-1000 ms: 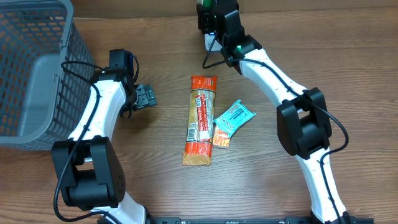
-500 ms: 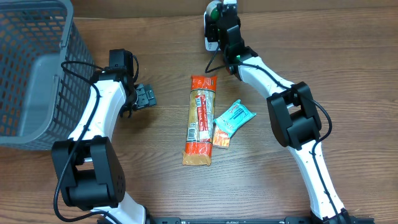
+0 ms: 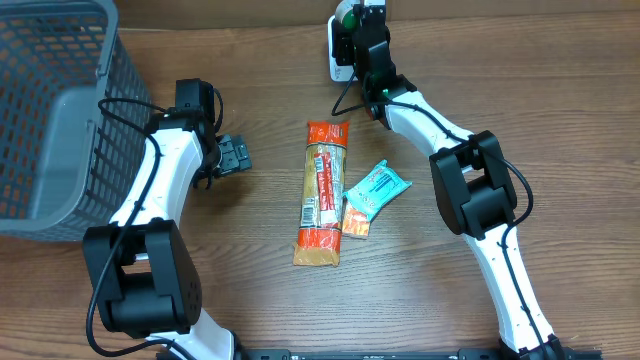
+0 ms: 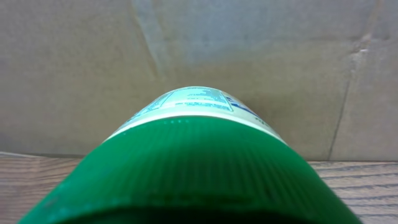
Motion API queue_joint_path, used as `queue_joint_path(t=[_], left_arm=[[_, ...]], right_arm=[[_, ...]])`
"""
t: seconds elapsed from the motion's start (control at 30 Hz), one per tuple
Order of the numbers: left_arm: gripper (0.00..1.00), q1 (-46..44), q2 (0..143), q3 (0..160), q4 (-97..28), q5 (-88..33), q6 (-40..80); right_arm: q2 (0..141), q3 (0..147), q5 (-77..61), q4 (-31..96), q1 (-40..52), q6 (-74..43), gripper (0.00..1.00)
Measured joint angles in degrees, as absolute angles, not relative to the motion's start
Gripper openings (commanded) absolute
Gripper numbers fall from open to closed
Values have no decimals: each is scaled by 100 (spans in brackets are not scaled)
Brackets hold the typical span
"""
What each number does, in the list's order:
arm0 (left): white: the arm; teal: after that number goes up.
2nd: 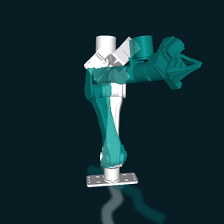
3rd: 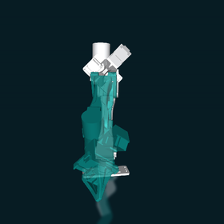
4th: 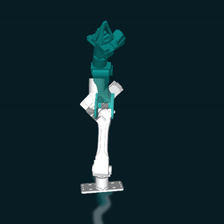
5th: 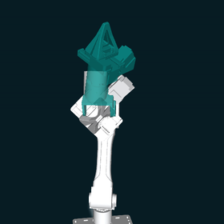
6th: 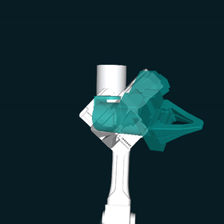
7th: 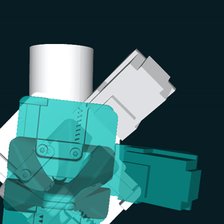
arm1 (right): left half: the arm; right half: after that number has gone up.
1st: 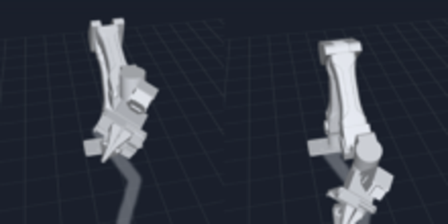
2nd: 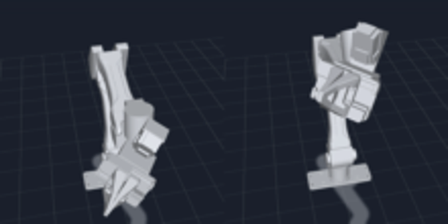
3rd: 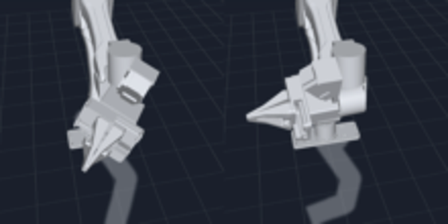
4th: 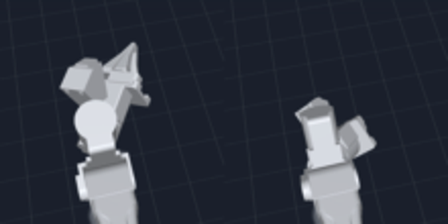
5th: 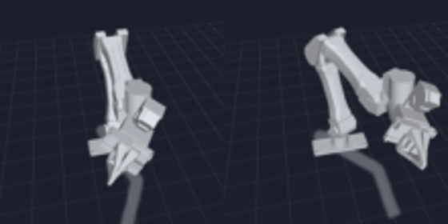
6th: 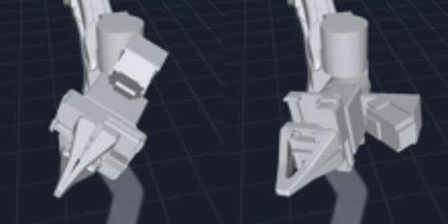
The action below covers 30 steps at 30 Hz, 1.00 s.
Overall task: Scan the item barcode
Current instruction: 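Hold the jar's label in front of the white scanner, then carry the jar to the right side of the table and release it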
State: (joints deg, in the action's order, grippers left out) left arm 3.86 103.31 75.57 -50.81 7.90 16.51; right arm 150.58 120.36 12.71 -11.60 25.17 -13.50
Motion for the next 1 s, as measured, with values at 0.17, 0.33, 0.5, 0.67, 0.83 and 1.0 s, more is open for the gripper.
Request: queue_joint_path(t=[0.17, 0.33, 0.5, 0.67, 0.83, 1.0], left_arm=[[100, 386, 10331, 7557, -5081, 790, 1651], [100, 386, 10331, 7557, -5081, 792, 1651], [100, 386, 10331, 7557, -5083, 790, 1651], [100, 386, 10331, 7557, -5081, 792, 1651], [100, 386, 10331, 7557, -5076, 790, 1651], [100, 386, 10331, 7553, -5083, 788, 1651]], right_arm=[[15067, 12036, 1151, -1164, 2517, -1347, 13], [15074, 12036, 1087, -1260, 2517, -1343, 13], [15056, 12036, 1072, -1260, 2515, -1249, 14], [14698, 12031, 1044, -598, 2515, -1022, 15], [13668, 12031, 1026, 1109, 2515, -919, 14], [12418, 12105, 1028, 3583, 2473, -908, 12]])
